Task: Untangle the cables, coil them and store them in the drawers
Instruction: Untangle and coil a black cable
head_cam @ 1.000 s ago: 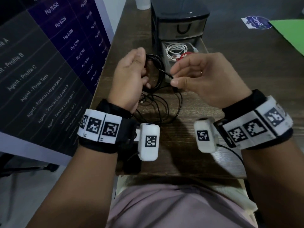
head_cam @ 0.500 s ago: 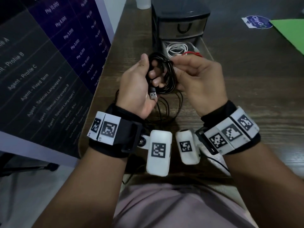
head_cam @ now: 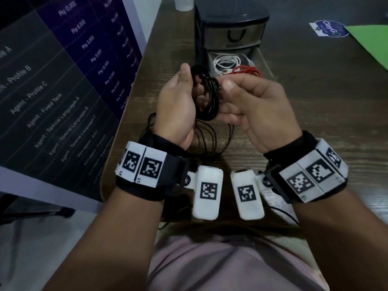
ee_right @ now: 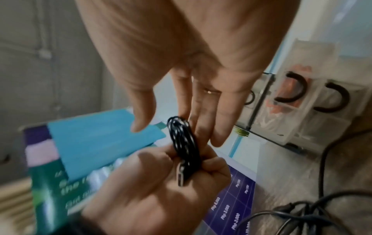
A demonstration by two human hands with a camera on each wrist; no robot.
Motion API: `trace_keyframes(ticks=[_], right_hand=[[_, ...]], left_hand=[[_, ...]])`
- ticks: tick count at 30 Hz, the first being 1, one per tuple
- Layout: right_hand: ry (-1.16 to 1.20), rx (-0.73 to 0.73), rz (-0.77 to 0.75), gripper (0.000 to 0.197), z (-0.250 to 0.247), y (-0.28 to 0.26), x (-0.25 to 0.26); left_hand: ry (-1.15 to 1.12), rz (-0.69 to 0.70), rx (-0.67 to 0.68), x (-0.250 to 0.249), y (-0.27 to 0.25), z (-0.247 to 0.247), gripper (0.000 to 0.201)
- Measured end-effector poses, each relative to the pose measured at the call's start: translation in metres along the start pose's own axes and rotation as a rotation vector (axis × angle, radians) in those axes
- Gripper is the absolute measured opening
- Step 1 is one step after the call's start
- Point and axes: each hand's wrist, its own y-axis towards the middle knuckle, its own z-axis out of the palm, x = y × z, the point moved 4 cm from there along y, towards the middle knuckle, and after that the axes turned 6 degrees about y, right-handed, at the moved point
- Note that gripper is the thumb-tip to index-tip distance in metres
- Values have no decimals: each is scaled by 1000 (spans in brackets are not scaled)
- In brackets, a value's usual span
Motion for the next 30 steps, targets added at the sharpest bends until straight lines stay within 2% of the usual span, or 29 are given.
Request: trace_keyframes(ticks=[1,4,5,8,10,12,15,20,24,26,30], right_hand=[[-57,10,-13,10,2,-1,3],[-370,16,-105,40,4,-2,7],[-393,-2,-120,42,3,-2,8],[-223,-51,-105,28,-6,3,9],[-159,-85,-107,27,-15,6,11],[-131,-112,-115,30,-20,8,11],[-79,-131,-110,28,-22,10,11],[17,-163,-11,21,-30,11,12],[61,-134,25,19,-26,11,12],[67,-118,21,22,-24,12,12],[64,-101,7,25,-25,13,12]], left_hand=[[20,0,-9,0,1,-1,39],[13,-32,12,6,4,-2,39],[-58,-54,46,7,4,-2,39],[-193,-57,198,8,4,-5,36],[-129,-19,304,7,4,-12,37],[-5,28,362,5,3,-18,49],[199,108,312,-1,3,-23,51],[406,279,102,-8,10,-36,40],[374,350,72,-8,10,-28,21],[309,363,67,-6,9,-26,18],[123,265,63,1,7,-20,18]])
